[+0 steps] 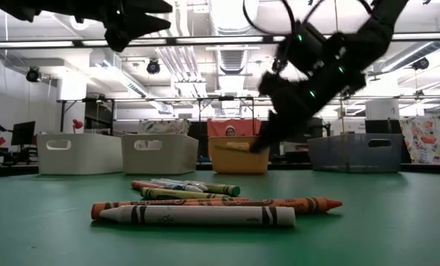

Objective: Sort crayons
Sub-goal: Put the green crayon into the gray bin

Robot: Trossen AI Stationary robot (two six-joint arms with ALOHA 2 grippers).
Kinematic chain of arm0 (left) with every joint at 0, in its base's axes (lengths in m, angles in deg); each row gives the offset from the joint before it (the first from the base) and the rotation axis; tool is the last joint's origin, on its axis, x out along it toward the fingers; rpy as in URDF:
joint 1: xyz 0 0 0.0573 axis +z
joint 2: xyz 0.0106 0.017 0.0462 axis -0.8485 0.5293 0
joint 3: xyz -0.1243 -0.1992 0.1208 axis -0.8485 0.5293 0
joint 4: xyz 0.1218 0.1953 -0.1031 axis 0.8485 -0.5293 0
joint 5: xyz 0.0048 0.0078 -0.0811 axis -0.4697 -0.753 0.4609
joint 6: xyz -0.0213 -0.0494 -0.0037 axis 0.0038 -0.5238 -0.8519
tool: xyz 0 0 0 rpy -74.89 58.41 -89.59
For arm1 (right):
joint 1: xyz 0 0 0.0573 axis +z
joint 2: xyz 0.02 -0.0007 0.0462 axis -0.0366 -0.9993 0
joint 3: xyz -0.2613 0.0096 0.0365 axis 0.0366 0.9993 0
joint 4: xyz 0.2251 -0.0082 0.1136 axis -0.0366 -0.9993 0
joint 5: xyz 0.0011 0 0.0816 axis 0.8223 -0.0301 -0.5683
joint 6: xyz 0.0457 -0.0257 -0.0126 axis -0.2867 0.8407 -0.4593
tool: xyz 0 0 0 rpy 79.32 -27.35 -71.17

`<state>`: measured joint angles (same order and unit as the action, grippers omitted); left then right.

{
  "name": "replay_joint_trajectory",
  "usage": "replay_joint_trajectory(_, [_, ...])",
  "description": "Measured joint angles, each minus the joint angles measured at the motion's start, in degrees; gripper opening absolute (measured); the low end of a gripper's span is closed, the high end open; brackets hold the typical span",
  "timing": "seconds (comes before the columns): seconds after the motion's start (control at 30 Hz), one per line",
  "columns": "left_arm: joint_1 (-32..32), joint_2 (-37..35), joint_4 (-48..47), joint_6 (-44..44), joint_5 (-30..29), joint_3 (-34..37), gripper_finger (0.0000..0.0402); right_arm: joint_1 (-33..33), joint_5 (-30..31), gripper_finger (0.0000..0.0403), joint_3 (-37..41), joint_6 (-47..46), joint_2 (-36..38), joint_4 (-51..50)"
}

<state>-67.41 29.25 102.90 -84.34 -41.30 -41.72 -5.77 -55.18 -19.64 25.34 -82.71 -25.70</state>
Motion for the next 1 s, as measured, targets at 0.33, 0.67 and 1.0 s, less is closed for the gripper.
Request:
replay_joint_trajectory(0.33, [0.0, -5.2, -2.2, 0.6, 0.0, 0.0, 0.0180, -1.2, 3.6, 0.0007, -18.6, 9.1, -1.7, -5.9])
replay_joint_trajectory(0.67, [-0.2, -10.2, -4.9, 2.6, 0.0, 0.0, 0.0180, -5.1, 3.7, 0.0008, -39.7, 14.2, -19.0, -11.1])
replay_joint_trajectory(1.0, [-0.5, -12.0, -7.3, 2.6, 0.0, 0.0, 0.0180, -6.0, 3.6, 0.0067, -52.8, 13.6, -28.6, -21.1])
